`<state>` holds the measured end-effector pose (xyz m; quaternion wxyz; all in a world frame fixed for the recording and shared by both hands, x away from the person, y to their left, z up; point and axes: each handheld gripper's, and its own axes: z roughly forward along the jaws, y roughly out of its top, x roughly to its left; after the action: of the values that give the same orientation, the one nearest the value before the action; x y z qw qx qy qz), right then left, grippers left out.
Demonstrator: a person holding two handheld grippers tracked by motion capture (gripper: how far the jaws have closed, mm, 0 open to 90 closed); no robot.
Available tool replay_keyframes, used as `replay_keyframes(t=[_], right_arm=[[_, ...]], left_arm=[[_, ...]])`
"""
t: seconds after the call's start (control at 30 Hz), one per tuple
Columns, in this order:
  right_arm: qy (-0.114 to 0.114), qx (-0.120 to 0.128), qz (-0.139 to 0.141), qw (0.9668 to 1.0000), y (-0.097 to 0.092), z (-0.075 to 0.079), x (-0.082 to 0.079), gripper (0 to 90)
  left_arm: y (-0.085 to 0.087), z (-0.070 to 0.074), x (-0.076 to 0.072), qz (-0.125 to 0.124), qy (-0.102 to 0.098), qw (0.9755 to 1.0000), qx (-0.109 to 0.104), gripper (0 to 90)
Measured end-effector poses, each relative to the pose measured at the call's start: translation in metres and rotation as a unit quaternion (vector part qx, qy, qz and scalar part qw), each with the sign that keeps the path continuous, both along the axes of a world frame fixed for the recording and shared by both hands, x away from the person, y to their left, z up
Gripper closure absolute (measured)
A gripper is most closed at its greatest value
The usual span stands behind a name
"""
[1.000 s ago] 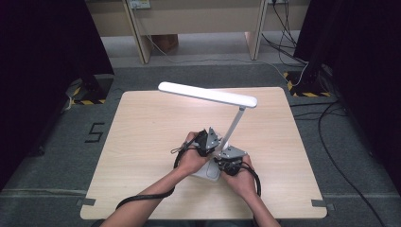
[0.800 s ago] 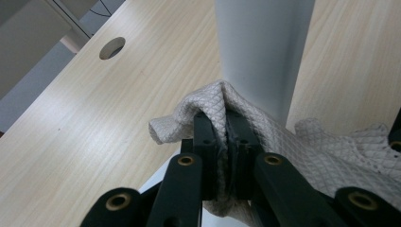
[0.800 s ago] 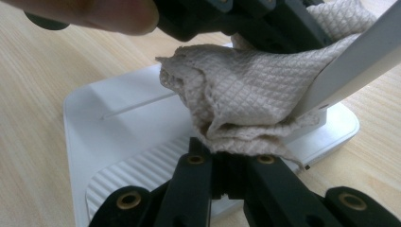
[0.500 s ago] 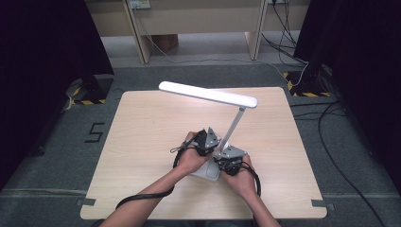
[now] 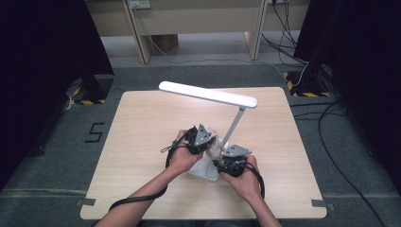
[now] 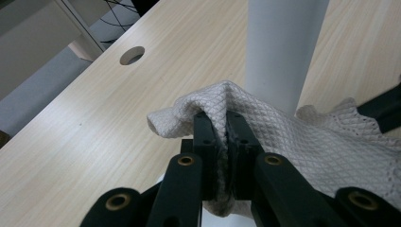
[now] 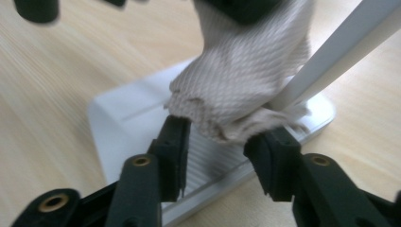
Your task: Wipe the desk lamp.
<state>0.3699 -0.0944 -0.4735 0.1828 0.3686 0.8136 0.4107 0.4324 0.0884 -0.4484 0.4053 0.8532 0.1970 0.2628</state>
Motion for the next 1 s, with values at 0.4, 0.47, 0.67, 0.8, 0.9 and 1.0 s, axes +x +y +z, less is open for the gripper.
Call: replay_keyframes(t=[0.4, 0.47, 0.67, 0.8, 0.9, 1.0], right_arm=[[-0.06, 0.009, -0.001, 0.9981, 0.0, 0.05, -0.012, 44.7], [-0.06, 0.0, 0.001, 0.9982, 0.004, 0.047, -0.008, 43.6], [-0.082, -0.021, 0.0, 0.9964, 0.013, 0.042, 0.001, 41.1], [-0.1, -0.03, 0.007, 0.9945, 0.019, 0.04, 0.002, 42.5], [-0.107, -0.03, 0.007, 0.9938, 0.018, 0.039, 0.002, 47.5], [-0.11, -0.029, 0.012, 0.9935, 0.015, 0.04, 0.001, 53.9]], left_arm=[[0.008, 0.019, -0.016, -0.008, -0.012, 0.9998, -0.013, 84.2], [0.008, 0.024, -0.02, -0.013, -0.015, 0.9996, -0.02, 84.2], [0.011, 0.036, -0.03, -0.026, -0.008, 0.9986, -0.046, 84.2], [0.01, 0.041, -0.038, -0.038, -0.01, 0.9979, -0.052, 84.2], [0.01, 0.044, -0.042, -0.041, -0.012, 0.9973, -0.059, 84.1], [0.011, 0.048, -0.046, -0.048, -0.014, 0.9966, -0.066, 84.1]])
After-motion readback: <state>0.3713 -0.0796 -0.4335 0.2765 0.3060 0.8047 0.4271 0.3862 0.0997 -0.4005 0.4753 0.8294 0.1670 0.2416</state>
